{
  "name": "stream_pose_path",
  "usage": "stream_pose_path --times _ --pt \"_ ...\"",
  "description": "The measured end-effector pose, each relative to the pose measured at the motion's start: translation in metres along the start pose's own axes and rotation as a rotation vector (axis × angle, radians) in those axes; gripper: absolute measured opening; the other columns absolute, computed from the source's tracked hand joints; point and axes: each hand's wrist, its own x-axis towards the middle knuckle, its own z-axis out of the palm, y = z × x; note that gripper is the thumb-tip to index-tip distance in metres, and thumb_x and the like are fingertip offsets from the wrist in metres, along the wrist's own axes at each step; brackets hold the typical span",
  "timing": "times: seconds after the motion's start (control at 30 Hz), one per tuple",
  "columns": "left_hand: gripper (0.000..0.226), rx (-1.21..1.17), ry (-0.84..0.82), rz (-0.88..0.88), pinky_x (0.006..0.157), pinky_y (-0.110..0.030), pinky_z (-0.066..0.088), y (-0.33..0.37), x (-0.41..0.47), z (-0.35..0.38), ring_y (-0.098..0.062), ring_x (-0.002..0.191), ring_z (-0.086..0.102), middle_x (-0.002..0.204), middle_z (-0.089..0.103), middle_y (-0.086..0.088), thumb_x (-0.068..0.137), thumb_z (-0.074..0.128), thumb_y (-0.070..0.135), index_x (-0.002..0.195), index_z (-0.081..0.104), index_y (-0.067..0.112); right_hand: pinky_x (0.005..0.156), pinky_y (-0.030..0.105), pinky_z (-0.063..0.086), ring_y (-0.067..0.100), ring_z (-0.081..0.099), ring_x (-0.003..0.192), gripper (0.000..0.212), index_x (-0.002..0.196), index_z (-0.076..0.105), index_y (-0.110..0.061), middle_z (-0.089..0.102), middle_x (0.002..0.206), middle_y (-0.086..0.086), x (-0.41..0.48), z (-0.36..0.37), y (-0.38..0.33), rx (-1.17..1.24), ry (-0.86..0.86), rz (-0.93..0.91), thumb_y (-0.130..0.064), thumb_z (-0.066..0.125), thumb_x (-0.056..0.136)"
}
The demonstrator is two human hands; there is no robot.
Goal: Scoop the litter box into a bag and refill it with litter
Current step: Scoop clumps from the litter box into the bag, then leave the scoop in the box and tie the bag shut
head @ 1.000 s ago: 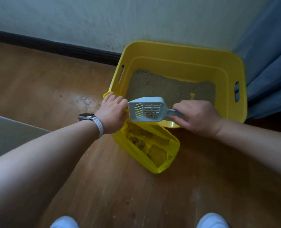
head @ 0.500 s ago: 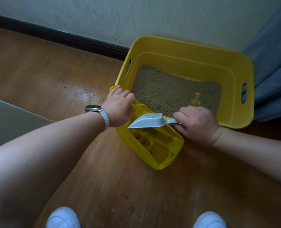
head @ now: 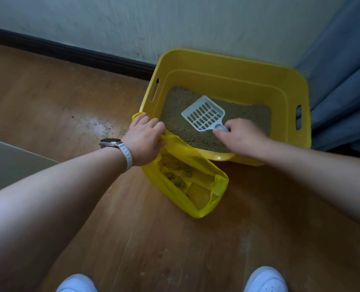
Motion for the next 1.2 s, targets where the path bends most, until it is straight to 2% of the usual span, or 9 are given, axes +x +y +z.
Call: stream_pose_path --times 0.17,0.3,0.4,0.53,0.73,0.9,1.0,1.1,1.2 --pt "0.021 -0.007 -0.019 -0.019 0.114 -0.049 0.021 0.001 0.0 -0.002 -0.032 0.101 0.052 0.099 0.058 -0.005 0.087 0.064 0.029 0.099 0.055 0.014 0.045 0.024 0.034 0.015 0.056 0.061 0.032 0.095 0.057 -0.015 0.057 0.074 -0.001 0.033 0.009 -0.013 -0.062 -0.143 0.078 -0.045 0.047 0.095" --pt "0.022 -0.009 -0.03 -0.021 0.114 -0.048 0.02 0.002 0.0 -0.003 -0.032 0.102 0.052 0.1 0.058 -0.004 0.087 0.064 0.03 0.1 0.056 0.015 0.061 0.028 0.049 0.021 0.061 0.083 0.041 0.122 0.057 -0.011 0.062 0.097 0.003 0.043 0.024 -0.019 -0.106 -0.238 0.084 -0.041 0.046 0.096" --pt "0.021 -0.019 -0.022 -0.013 0.112 -0.048 0.023 0.001 0.0 -0.002 -0.031 0.098 0.051 0.096 0.058 -0.004 0.086 0.065 0.03 0.098 0.055 0.016 0.068 0.031 0.051 0.023 0.062 0.089 0.041 0.12 0.057 -0.01 0.06 0.098 0.005 0.041 0.03 -0.019 -0.175 -0.322 0.062 -0.041 0.046 0.096" --pt "0.022 -0.023 -0.002 -0.004 0.111 -0.05 0.025 0.001 -0.001 -0.002 -0.032 0.096 0.052 0.094 0.058 -0.004 0.084 0.067 0.028 0.096 0.056 0.015 0.063 0.029 0.047 0.022 0.06 0.085 0.037 0.11 0.058 -0.01 0.058 0.087 0.004 0.037 0.032 -0.017 -0.285 -0.386 0.014 -0.042 0.045 0.096" --pt "0.022 -0.013 -0.001 0.069 0.108 -0.052 0.03 -0.004 0.002 -0.003 -0.033 0.091 0.054 0.092 0.058 -0.005 0.083 0.068 0.029 0.095 0.056 0.014 0.053 0.027 0.044 0.017 0.056 0.066 0.04 0.098 0.059 -0.015 0.056 0.075 -0.001 0.036 0.021 -0.015 -0.414 -0.268 -0.052 -0.052 0.046 0.091" --pt "0.026 -0.023 0.016 0.165 0.098 -0.047 0.038 -0.013 0.003 -0.011 -0.031 0.09 0.053 0.093 0.058 -0.004 0.09 0.055 0.04 0.1 0.059 0.015 0.065 0.039 0.054 0.021 0.059 0.085 0.03 0.101 0.058 -0.022 0.063 0.099 0.0 0.002 0.014 0.0 -0.301 -0.001 -0.38 -0.047 0.044 0.093" --pt "0.039 -0.032 0.051 0.173 0.088 -0.044 0.043 -0.014 -0.002 -0.016 -0.031 0.096 0.051 0.102 0.059 -0.007 0.09 0.044 0.047 0.106 0.06 0.015 0.061 0.038 0.052 0.027 0.061 0.082 0.033 0.095 0.064 -0.016 0.063 0.09 0.004 -0.032 0.027 0.013 -0.251 0.107 -0.766 -0.041 0.045 0.089" --pt "0.044 -0.021 0.137 0.129 0.091 -0.046 0.042 -0.016 -0.009 -0.019 -0.035 0.105 0.049 0.115 0.057 -0.012 0.089 0.047 0.045 0.115 0.058 0.012 0.052 0.036 0.047 0.026 0.057 0.07 0.023 0.089 0.063 -0.015 0.056 0.082 0.004 -0.056 0.045 0.027 -0.35 0.022 -0.952 -0.034 0.051 0.088" --pt "0.049 -0.013 0.194 0.04 0.094 -0.052 0.041 -0.024 -0.015 -0.023 -0.041 0.111 0.047 0.121 0.053 -0.017 0.09 0.049 0.047 0.123 0.055 0.01 0.048 0.034 0.044 0.024 0.06 0.073 0.023 0.103 0.057 -0.018 0.055 0.098 0.003 -0.064 0.058 0.037 -0.527 -0.129 -0.938 -0.033 0.056 0.087"
